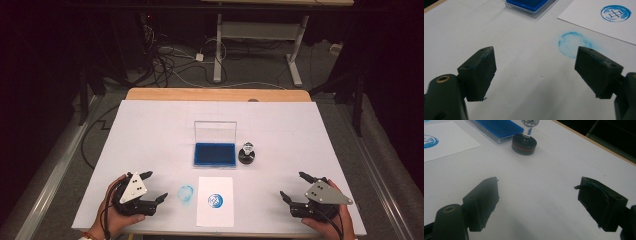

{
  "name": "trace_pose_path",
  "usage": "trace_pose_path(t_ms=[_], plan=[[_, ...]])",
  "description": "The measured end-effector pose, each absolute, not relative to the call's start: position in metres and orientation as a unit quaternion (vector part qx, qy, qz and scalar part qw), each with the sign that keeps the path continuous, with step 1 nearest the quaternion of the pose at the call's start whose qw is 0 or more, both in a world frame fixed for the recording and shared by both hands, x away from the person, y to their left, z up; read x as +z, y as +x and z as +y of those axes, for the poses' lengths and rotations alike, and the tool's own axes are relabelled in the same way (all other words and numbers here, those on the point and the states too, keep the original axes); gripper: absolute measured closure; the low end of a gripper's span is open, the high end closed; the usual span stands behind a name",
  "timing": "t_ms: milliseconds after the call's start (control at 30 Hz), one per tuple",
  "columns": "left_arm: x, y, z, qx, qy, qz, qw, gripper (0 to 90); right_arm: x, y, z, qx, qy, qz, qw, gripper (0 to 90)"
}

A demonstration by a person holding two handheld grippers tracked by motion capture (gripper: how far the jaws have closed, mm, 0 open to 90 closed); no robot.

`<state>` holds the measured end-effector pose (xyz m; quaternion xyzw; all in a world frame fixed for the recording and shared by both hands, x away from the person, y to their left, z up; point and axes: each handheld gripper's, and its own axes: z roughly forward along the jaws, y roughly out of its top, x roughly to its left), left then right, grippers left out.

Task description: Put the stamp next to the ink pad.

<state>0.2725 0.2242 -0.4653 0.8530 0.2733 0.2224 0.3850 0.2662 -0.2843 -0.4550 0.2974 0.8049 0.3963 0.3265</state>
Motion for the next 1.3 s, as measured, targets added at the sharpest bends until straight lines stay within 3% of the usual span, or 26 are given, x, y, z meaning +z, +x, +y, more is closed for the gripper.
trace_pose_path(t_ms=[1300], plan=[[-0.4660, 0.2746, 0.2231, 0.222, 0.854, 0.276, 0.382, 16.9, -0.4498, 0.2615, -0.2795, 0.396, 0.288, 0.805, 0.336, 16.9]])
